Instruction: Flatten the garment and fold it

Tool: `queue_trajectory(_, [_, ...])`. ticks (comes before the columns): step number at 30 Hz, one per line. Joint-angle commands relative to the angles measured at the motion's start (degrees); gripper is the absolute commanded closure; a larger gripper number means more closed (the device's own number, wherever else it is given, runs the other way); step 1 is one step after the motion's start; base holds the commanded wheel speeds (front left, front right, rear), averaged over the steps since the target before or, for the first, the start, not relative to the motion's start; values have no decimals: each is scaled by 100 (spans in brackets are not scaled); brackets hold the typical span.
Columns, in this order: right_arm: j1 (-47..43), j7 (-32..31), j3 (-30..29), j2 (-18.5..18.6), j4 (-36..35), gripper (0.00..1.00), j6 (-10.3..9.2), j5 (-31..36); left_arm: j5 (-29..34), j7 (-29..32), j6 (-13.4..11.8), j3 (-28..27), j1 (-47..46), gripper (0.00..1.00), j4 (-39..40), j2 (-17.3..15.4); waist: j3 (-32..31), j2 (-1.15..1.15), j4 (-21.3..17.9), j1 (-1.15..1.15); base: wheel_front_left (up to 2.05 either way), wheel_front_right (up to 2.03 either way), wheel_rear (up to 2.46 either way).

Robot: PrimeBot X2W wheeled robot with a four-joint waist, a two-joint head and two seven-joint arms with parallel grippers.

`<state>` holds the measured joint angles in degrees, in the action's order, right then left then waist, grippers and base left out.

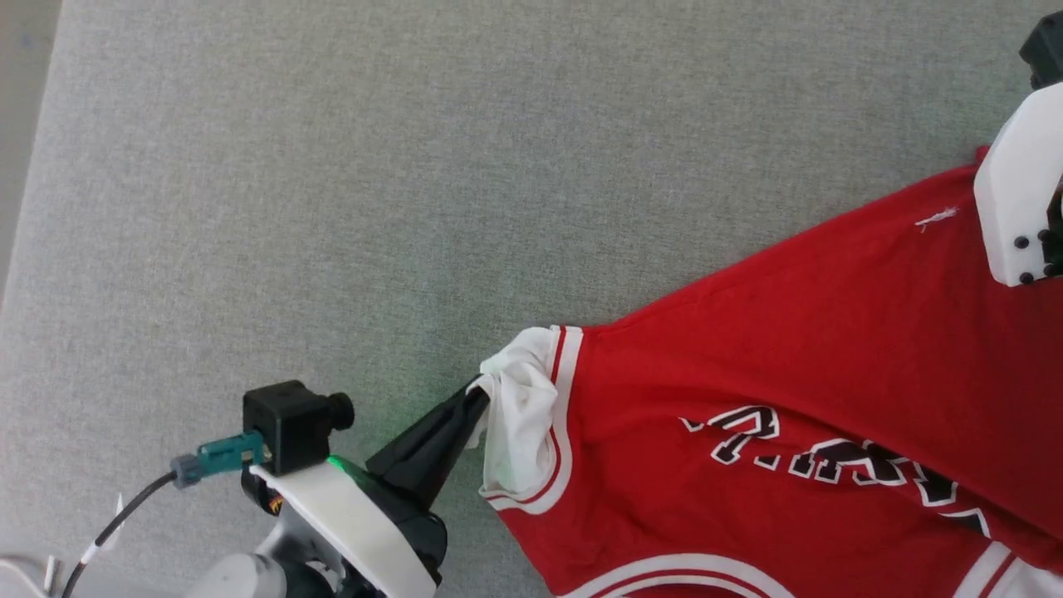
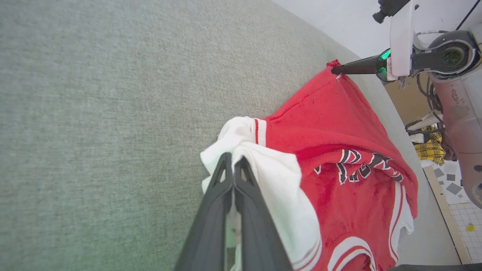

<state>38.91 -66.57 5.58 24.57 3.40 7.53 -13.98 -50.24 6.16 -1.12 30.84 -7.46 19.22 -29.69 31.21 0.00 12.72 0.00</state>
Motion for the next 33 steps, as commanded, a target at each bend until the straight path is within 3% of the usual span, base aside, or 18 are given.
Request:
queue_trajectory(1, [-121,38,89,-60,194,100,-4,-43,11,-39,13,-28,-82,100,-15,16,-87,0,-65,0,0,0,0])
queue_trajectory(7, [68,977,35,-183,164,100,-4,-35,117,-315,-111,-213,-47,100,-34,23,-425,0,-273,0,0,0,0])
queue_trajectory(13, [118,2148,-171,-534,450,100,-4,77,482,-830,-478,-701,-231,100,-123,-2,-968,0,-586,0,0,0,0])
queue_trajectory(24, [286,3529,-516,-1083,876,100,-4,106,962,-538,-1043,-1074,-1547,100,-493,-73,-2042,0,-1065,0,0,0,0])
queue_trajectory(33, [806,3903,-533,-1286,1226,100,-4,186,1279,-149,-973,-963,-3399,100,-1459,97,-2455,0,-1321,0,0,0,0])
